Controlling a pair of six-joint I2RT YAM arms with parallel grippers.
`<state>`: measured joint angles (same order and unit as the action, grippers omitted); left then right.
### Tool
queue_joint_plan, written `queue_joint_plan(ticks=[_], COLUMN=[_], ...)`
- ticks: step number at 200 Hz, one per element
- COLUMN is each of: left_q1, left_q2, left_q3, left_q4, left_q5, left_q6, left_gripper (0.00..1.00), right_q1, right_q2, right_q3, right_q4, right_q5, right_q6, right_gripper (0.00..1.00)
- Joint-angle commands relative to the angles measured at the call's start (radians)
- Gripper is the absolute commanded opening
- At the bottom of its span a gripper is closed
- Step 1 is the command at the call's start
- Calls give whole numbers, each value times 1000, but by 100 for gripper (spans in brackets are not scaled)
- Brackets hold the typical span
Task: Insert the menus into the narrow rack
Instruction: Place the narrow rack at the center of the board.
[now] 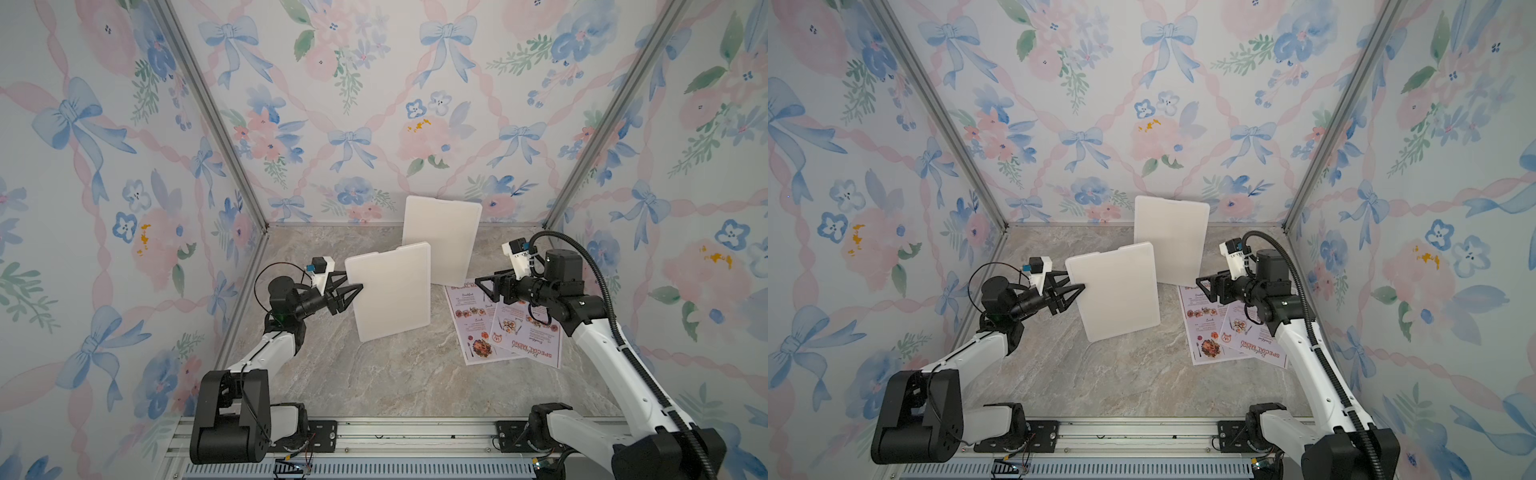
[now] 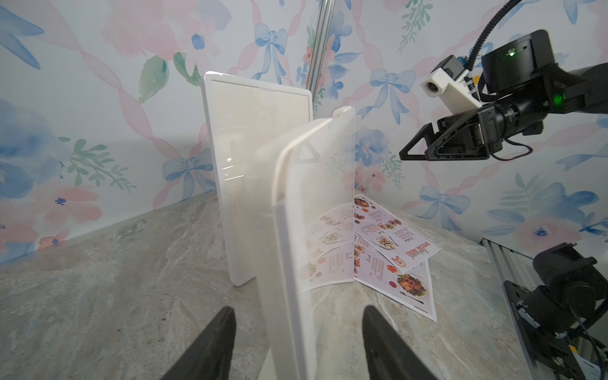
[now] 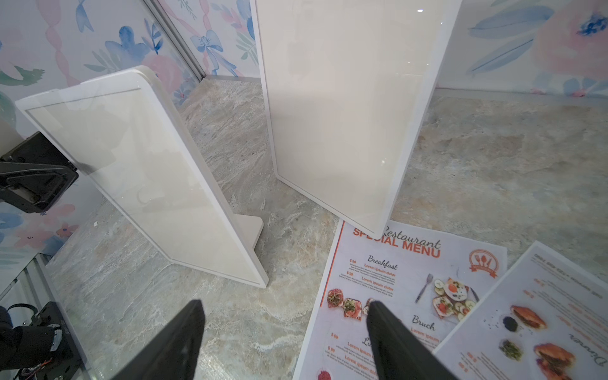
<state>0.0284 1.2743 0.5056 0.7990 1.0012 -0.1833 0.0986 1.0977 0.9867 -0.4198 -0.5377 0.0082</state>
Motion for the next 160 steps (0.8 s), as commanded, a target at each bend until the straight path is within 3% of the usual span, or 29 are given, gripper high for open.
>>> queue_joint_plan(ticks=[1,36,74,98,133,160], left_q1=[18,27,35,34,24,-71], left_q2=[-11,-24,-30,-32,-142,-352], left_q3=[22,4,17,27,-1,-8], left_q4=[6,1,-11,-17,-46,-304], left_q5=[-32,-105,-166,-191,-237,-481], left_q6=[30,69,87,96,61,75], left_gripper=[61,44,44,48,69,72], right_q1=[-8,-8,-8,-9,-15,-71], right_q2=[-10,-10,-6,-11,-27,-56], right_q3=[37,40,37,31,38,41], right_q4=[-33,-31,-31,-29,-89,-217], right_q5=[-10,-17,-21,-10,115,260], right_q6=[2,-7,-4,8,105,259], right_gripper=[80,79,79,80,82,81])
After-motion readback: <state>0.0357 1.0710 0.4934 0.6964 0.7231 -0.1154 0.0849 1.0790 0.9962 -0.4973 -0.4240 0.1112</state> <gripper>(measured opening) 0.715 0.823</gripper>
